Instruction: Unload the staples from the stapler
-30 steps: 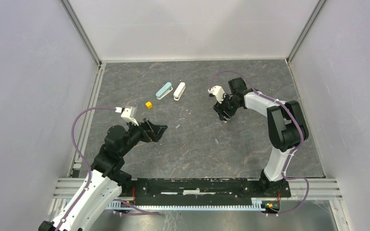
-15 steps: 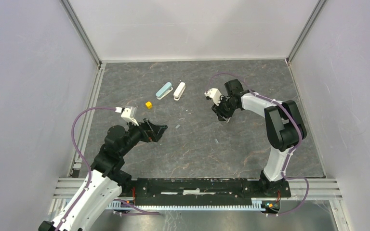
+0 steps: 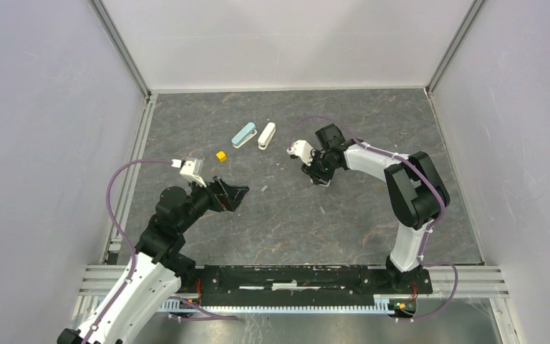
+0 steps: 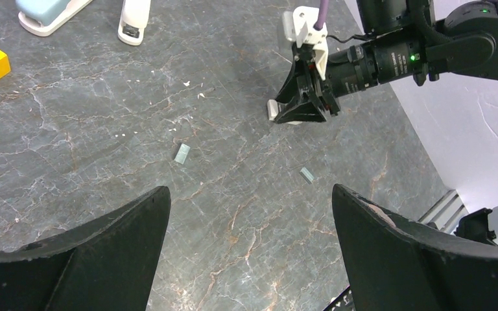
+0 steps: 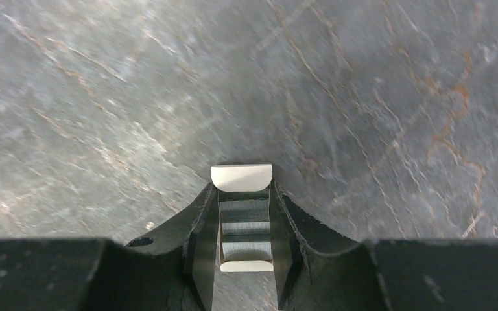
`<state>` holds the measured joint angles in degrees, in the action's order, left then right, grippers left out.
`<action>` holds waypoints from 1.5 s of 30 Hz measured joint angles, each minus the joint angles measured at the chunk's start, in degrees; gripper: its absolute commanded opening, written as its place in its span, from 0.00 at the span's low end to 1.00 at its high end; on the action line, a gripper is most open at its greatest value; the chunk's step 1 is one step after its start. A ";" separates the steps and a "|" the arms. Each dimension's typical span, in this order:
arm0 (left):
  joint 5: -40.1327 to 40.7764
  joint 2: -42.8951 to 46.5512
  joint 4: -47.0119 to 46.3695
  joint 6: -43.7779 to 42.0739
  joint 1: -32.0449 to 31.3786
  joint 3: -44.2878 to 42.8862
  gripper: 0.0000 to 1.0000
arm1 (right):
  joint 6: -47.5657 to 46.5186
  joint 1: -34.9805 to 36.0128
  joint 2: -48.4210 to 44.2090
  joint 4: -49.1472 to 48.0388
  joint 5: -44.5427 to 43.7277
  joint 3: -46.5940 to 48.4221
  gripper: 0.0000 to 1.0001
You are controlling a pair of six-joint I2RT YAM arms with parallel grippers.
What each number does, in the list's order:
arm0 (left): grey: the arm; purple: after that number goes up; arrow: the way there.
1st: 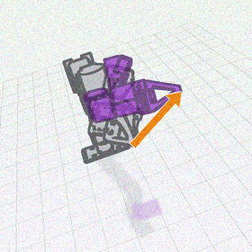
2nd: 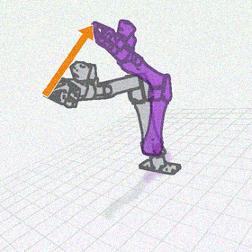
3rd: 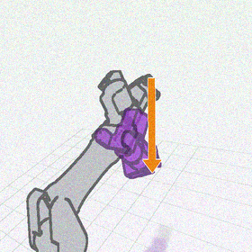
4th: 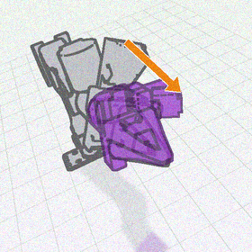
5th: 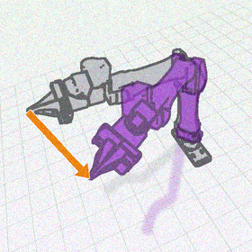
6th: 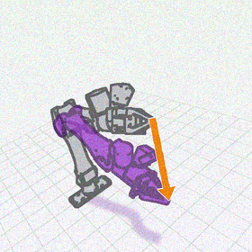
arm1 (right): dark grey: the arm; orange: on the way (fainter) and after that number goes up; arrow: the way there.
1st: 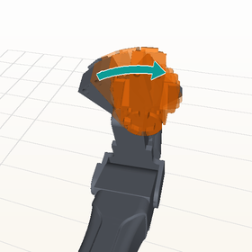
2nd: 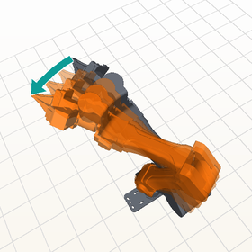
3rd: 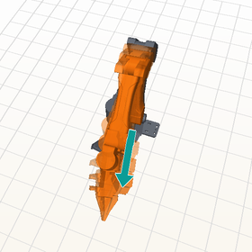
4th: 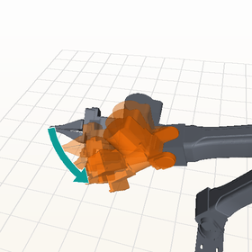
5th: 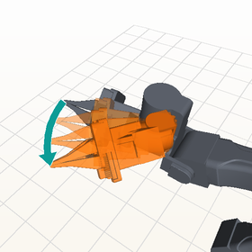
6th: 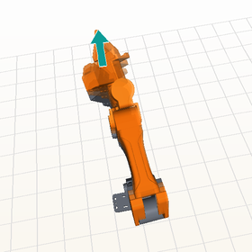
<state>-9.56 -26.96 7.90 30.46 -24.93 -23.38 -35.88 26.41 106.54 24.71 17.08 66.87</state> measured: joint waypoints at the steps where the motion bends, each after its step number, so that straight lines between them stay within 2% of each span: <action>1: -0.02 -0.11 -0.15 0.00 0.00 0.00 1.00 | 0.00 0.98 0.00 -0.02 -0.04 0.00 0.35; 3: -0.13 -0.46 -0.61 0.02 0.00 0.00 1.00 | 0.02 2.60 0.00 -0.02 -0.07 0.02 0.37; 10: -2.86 -2.62 -3.52 2.29 0.00 0.98 0.97 | 0.04 5.88 -0.11 1.27 1.99 0.13 0.69; 13: -4.72 -4.66 -5.92 4.50 -0.02 2.29 0.95 | 0.28 6.01 -1.99 2.54 2.75 0.13 0.75; 17: -6.05 -7.72 -8.24 6.45 -0.72 3.19 0.94 | 0.46 5.35 -8.39 2.95 5.25 0.11 0.76; 21: -5.55 -11.02 -9.90 7.21 -2.69 3.19 0.91 | 0.35 2.84 -15.21 2.78 11.58 0.11 0.77; 26: -1.14 -15.93 -11.26 7.08 -5.53 3.19 0.92 | -0.61 -4.02 -21.03 2.60 23.15 -1.09 0.77; 31: 2.64 -24.13 -11.13 6.12 -7.34 2.27 0.92 | 0.04 -7.82 -28.33 0.70 28.76 -6.95 0.78; 38: 10.78 -37.48 -8.37 2.67 -12.39 -6.51 0.87 | 1.16 -9.42 -37.73 -2.99 33.09 -17.53 0.81; 43: 15.76 -48.02 -4.72 -1.64 -15.19 -15.28 0.82 | 1.14 -12.55 -37.42 -4.50 34.38 -18.67 0.80; 45: 17.18 -52.54 -2.64 -3.61 -15.56 -19.41 0.77 | 1.03 -12.70 -36.50 -4.50 35.01 -18.64 0.80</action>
<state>7.62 -79.50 5.26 26.85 -40.49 -42.78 -34.85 13.72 70.04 20.21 52.10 48.23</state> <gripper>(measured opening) 0.825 0.805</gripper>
